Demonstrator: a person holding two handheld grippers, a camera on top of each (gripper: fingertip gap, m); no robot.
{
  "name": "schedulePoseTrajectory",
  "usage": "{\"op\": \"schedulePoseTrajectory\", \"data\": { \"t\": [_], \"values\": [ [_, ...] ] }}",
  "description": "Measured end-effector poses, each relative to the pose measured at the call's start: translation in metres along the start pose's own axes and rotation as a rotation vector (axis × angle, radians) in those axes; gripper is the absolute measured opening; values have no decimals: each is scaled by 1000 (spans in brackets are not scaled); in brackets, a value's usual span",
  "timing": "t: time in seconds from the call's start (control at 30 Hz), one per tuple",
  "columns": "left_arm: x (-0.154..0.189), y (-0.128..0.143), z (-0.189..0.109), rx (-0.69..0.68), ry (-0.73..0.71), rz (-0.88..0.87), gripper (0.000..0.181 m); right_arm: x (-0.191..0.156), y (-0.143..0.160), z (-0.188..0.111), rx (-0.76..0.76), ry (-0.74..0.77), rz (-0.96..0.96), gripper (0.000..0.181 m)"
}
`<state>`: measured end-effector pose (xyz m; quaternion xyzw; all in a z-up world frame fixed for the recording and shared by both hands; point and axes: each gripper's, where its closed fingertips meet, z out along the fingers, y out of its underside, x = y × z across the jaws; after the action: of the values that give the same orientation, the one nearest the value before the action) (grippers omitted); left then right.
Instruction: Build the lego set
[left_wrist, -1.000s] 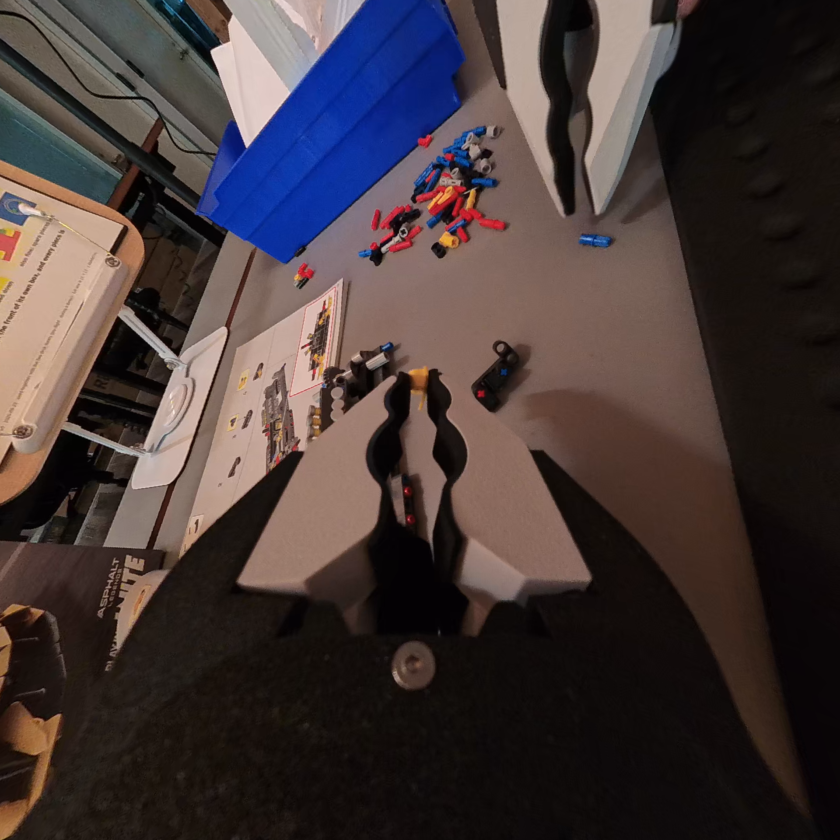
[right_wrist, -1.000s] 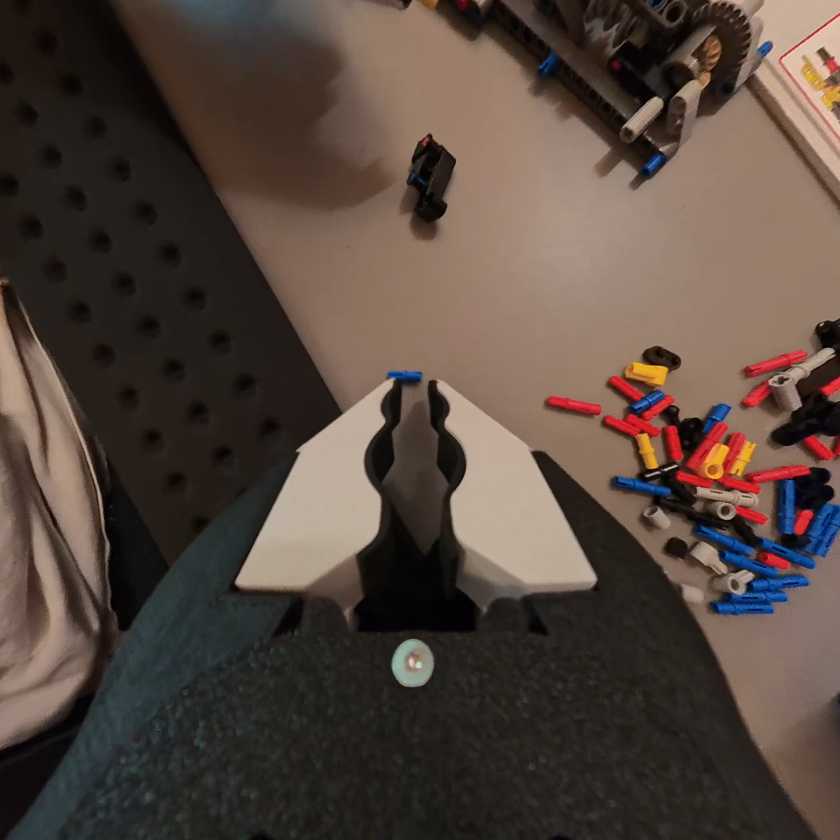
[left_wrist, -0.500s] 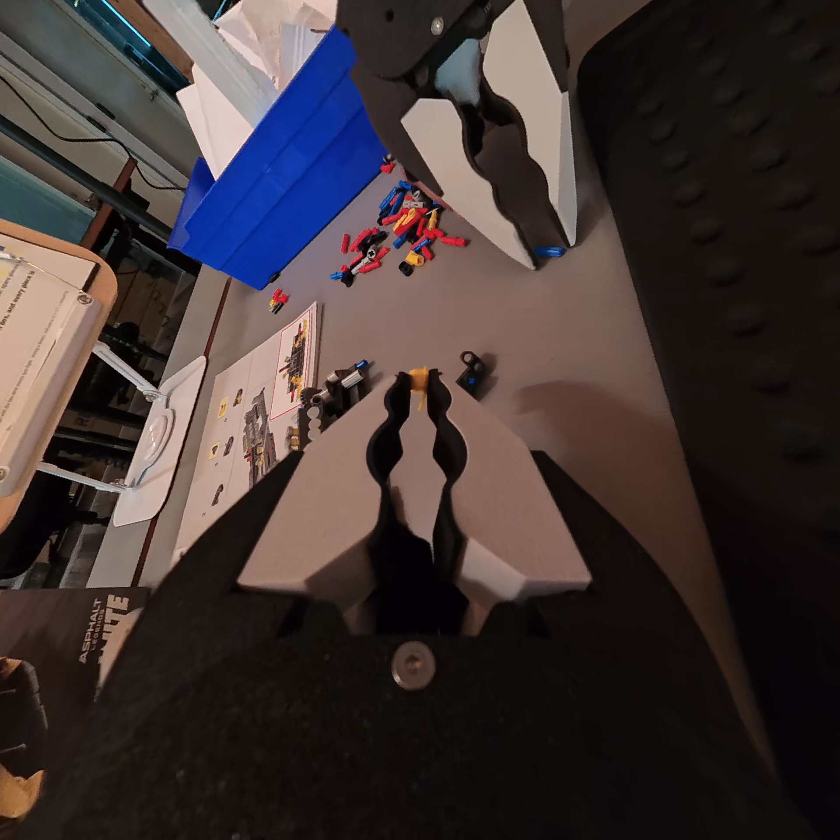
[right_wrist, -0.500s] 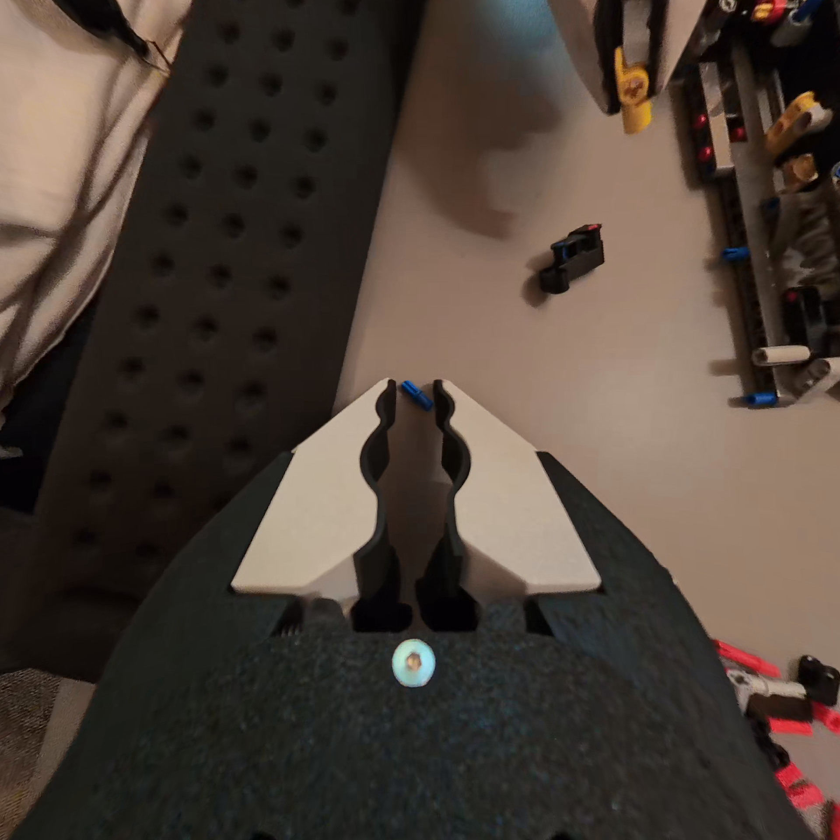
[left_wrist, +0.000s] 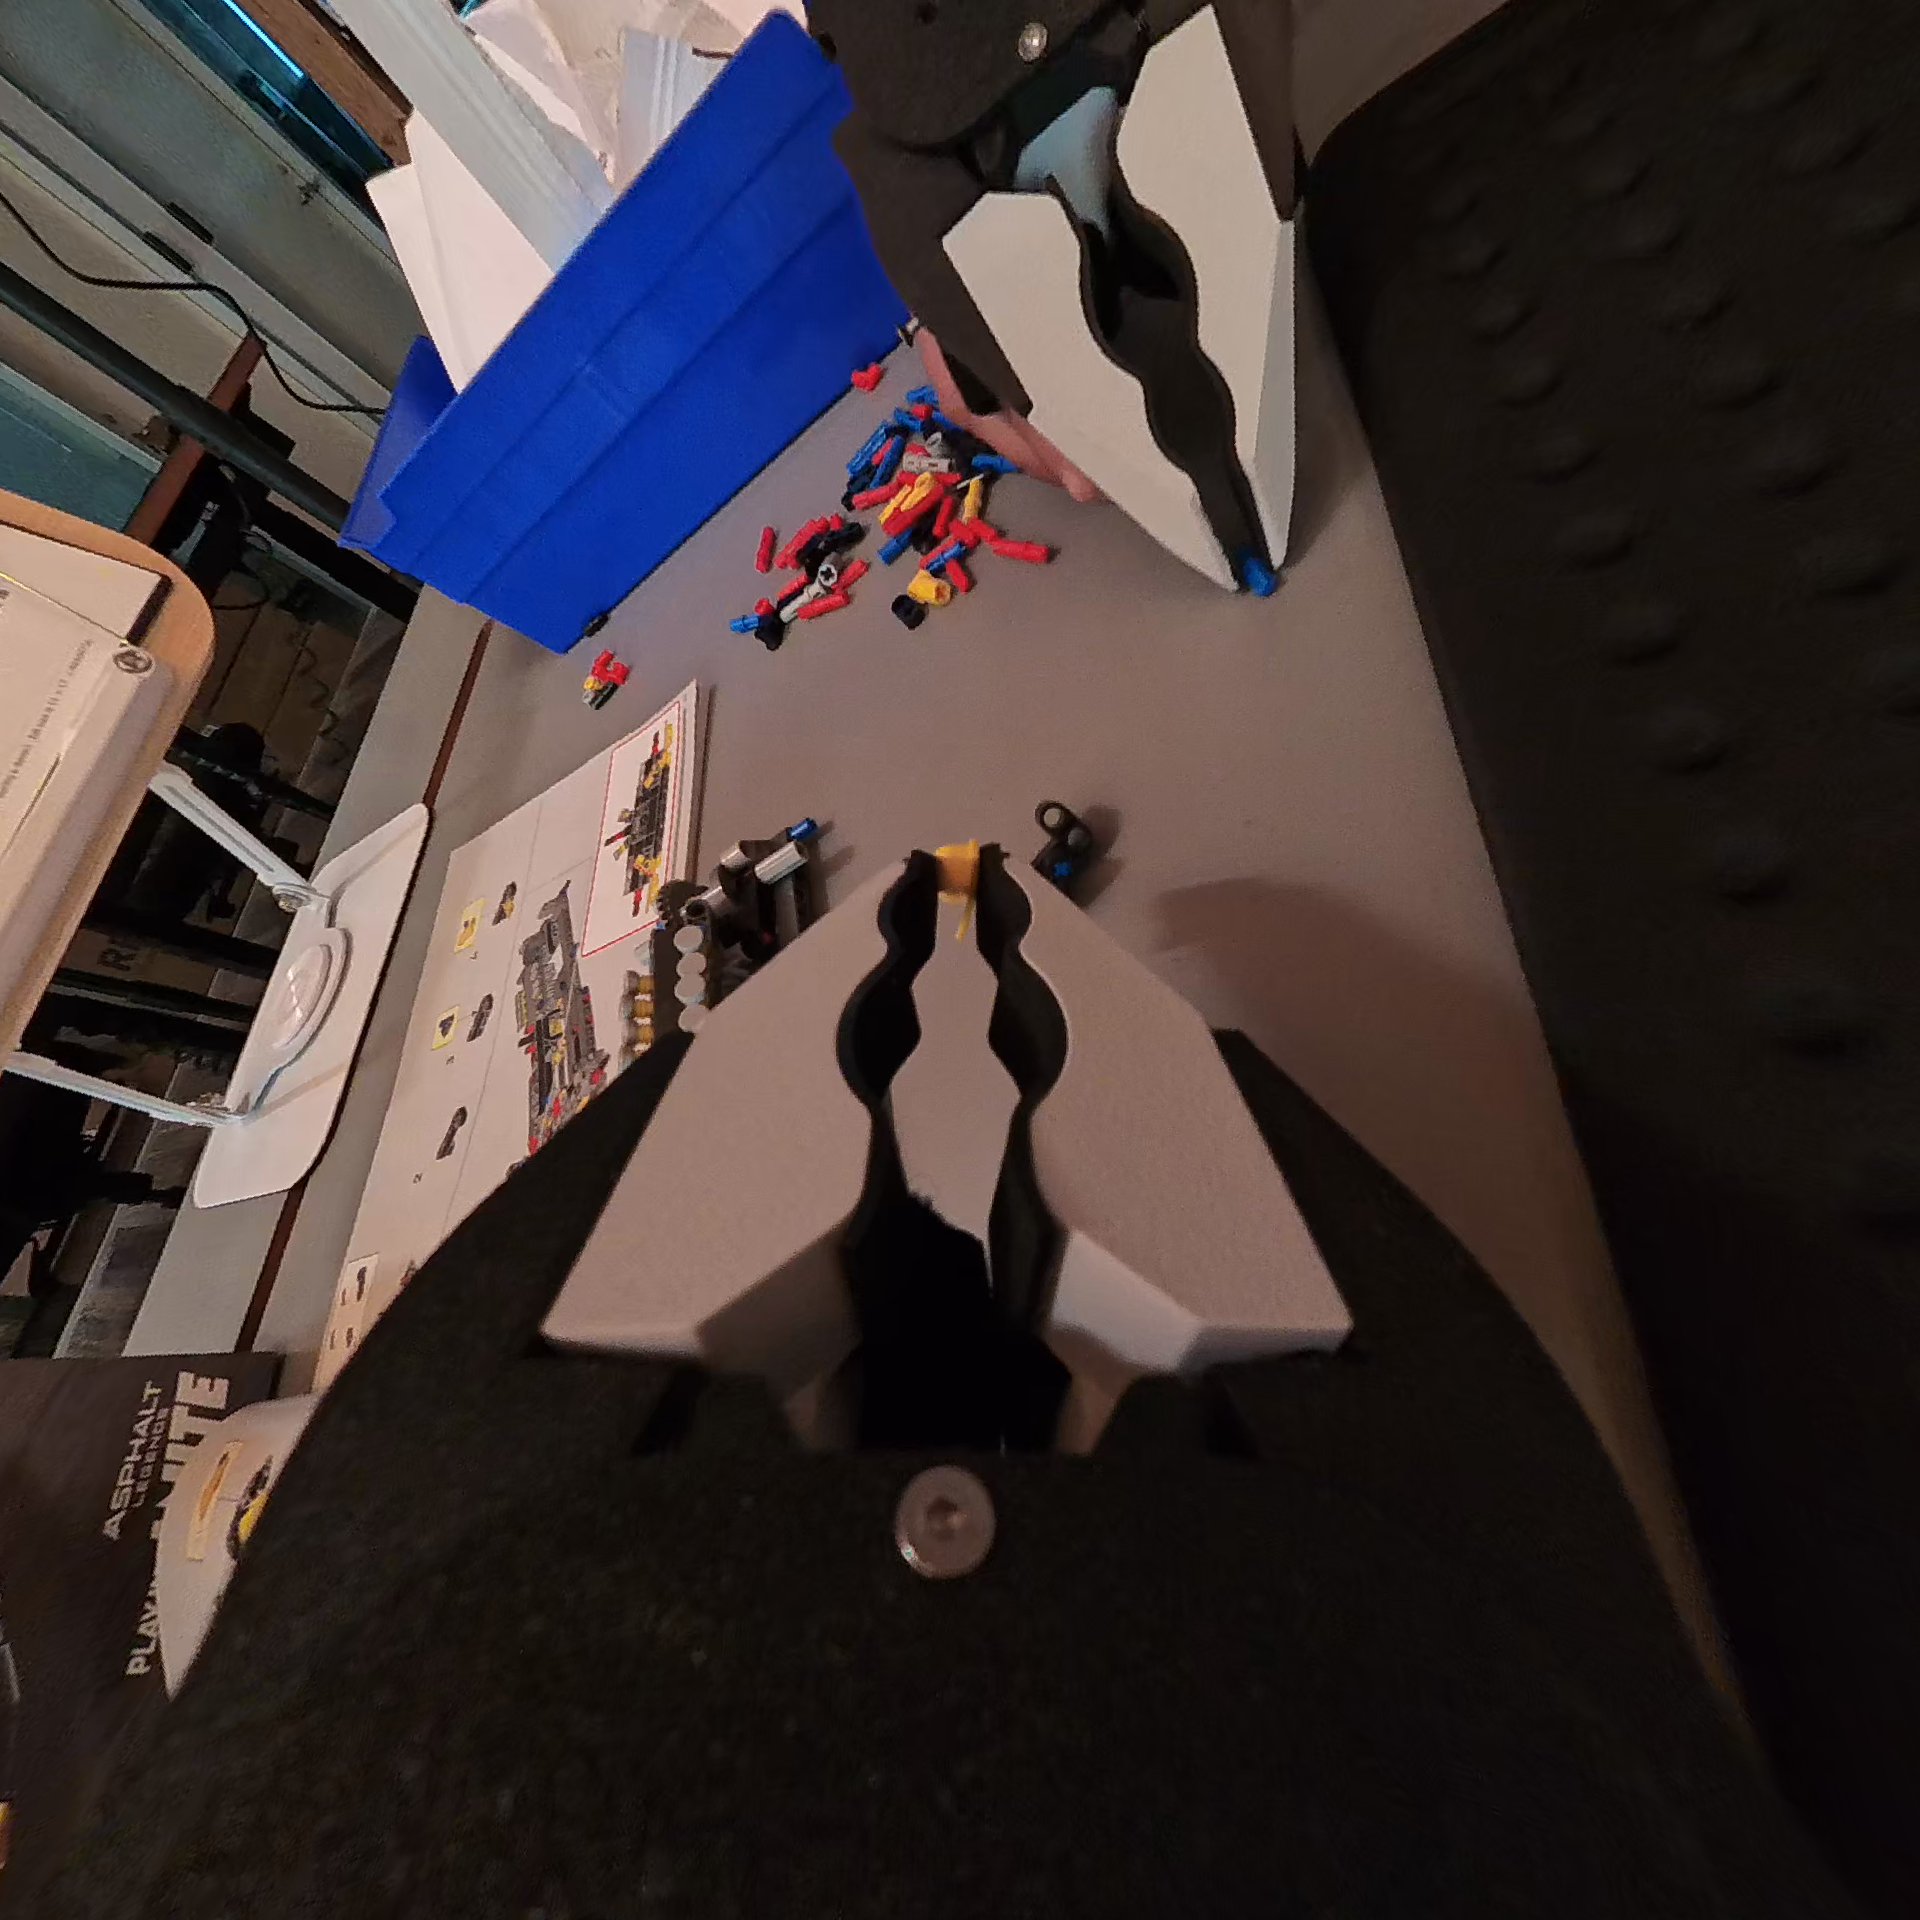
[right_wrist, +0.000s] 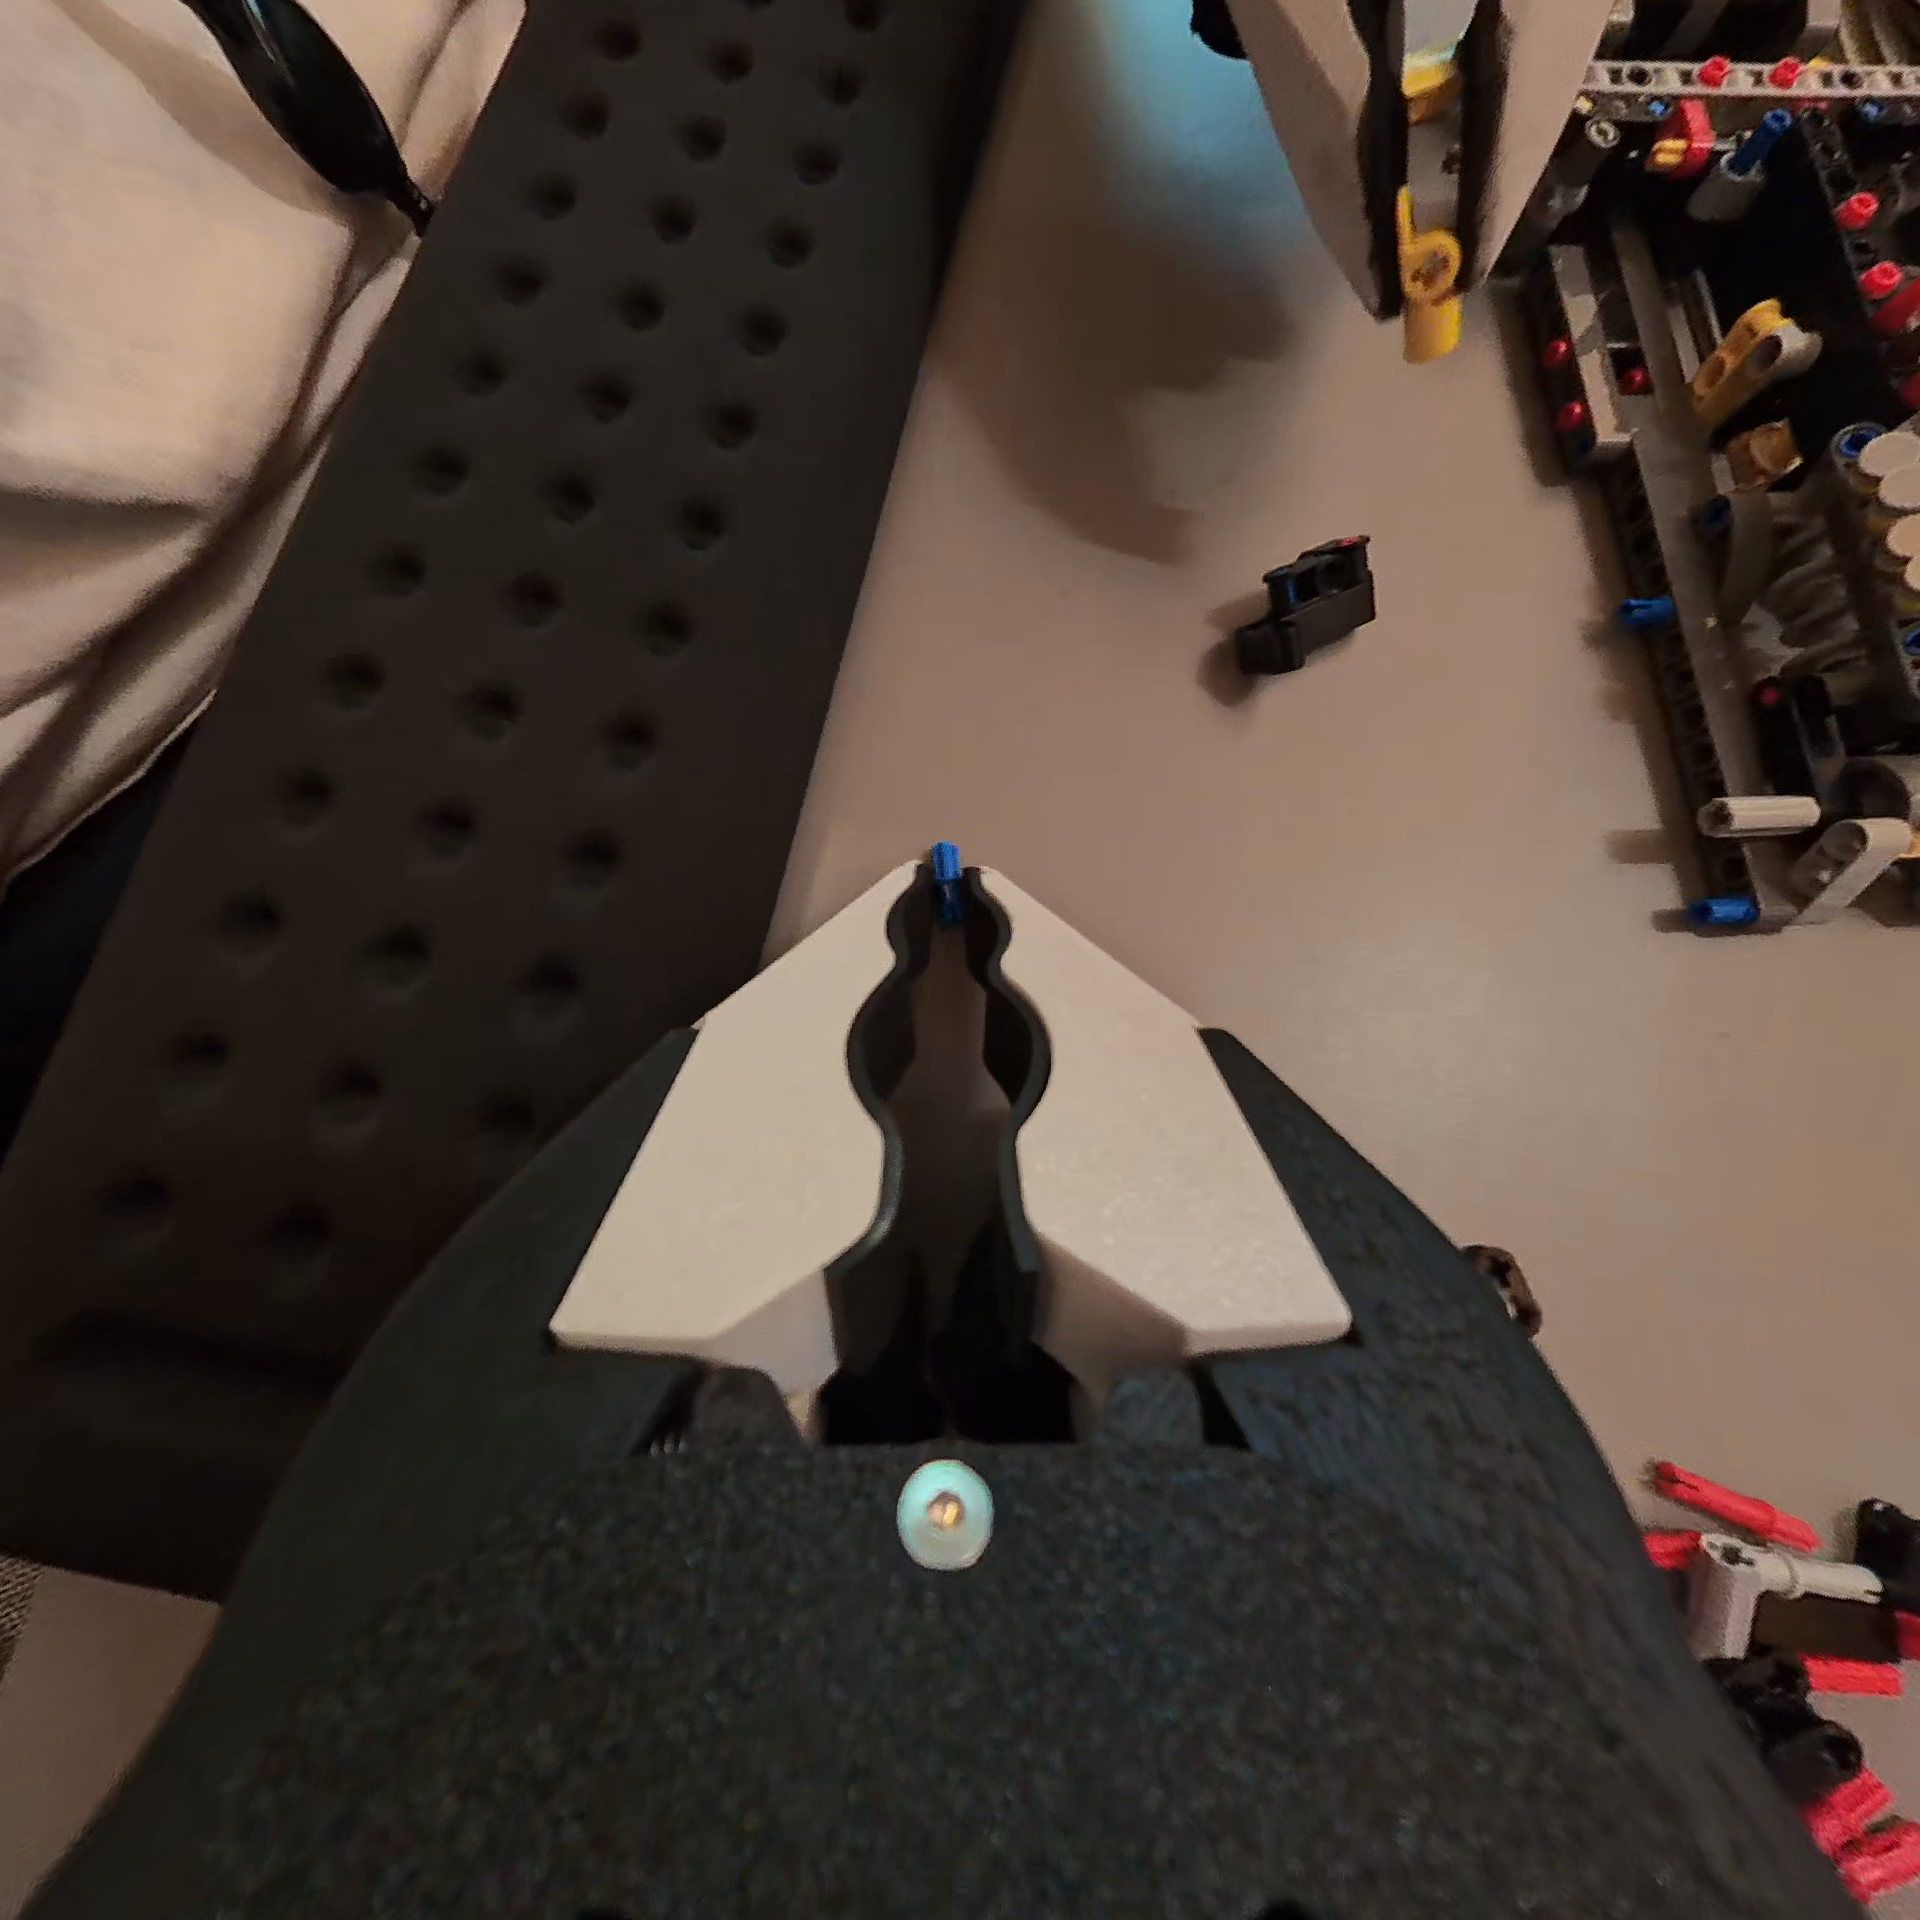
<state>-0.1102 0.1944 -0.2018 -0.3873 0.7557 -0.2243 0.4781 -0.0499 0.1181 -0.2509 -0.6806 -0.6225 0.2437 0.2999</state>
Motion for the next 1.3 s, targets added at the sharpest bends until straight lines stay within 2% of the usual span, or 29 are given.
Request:
{"op": "schedulePoseTrajectory", "data": {
  "t": [0.17,0.3,0.37,0.43,0.53,0.83,1.3],
  "values": [
    [0,-14,-4,74,22,-76,6,6,-7,5,-37,20,181,4],
    [1,-22,-6,112,46,-123,6,34,-70,-11,135,199,221,3],
    [1,-23,-6,117,51,-126,6,44,-89,-16,108,317,154,3],
    [2,-23,-5,116,57,-126,6,56,-93,-18,23,428,123,3],
    [4,-24,-5,120,63,-130,6,54,-94,-10,-16,398,177,3],
    [10,-20,-1,65,51,-43,6,51,-88,3,-133,375,133,3],
    [8,-9,3,-43,-28,100,6,59,-82,8,-201,439,147,3]
  ]
}}
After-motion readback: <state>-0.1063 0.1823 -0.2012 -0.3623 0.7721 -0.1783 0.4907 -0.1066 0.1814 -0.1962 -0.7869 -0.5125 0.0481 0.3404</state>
